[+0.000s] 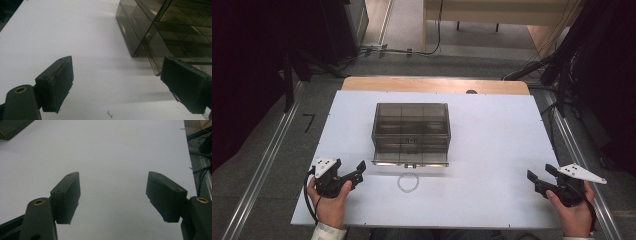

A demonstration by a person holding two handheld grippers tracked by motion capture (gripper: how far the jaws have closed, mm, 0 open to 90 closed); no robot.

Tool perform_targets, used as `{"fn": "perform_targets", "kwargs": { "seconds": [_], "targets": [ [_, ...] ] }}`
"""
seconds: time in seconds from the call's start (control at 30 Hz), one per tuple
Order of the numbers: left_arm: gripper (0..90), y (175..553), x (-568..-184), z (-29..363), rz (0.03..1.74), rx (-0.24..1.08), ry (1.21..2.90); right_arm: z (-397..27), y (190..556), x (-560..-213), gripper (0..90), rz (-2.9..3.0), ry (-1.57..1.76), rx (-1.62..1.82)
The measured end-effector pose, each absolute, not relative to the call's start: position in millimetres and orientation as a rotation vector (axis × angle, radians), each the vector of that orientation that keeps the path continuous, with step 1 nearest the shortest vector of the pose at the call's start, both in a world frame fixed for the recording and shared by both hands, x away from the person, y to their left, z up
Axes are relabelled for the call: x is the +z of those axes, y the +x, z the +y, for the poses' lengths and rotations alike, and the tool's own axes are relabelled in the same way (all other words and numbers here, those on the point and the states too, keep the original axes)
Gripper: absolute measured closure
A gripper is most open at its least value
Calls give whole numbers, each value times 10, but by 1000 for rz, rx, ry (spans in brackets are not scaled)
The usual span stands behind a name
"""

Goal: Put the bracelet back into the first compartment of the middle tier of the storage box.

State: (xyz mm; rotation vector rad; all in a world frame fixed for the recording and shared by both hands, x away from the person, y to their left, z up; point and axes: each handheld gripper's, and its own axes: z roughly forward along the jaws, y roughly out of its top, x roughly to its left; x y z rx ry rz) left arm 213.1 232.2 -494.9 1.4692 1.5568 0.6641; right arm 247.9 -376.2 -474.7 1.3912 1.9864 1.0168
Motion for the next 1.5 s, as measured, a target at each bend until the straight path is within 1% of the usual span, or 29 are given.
{"fn": "perform_targets", "kwargs": {
  "seconds": [1.5],
  "targets": [
    [117, 2122, -4946, 2218, 1503, 636, 1506, -3786, 2475, -4749, 255, 1978, 1401, 1016]
  ]
}}
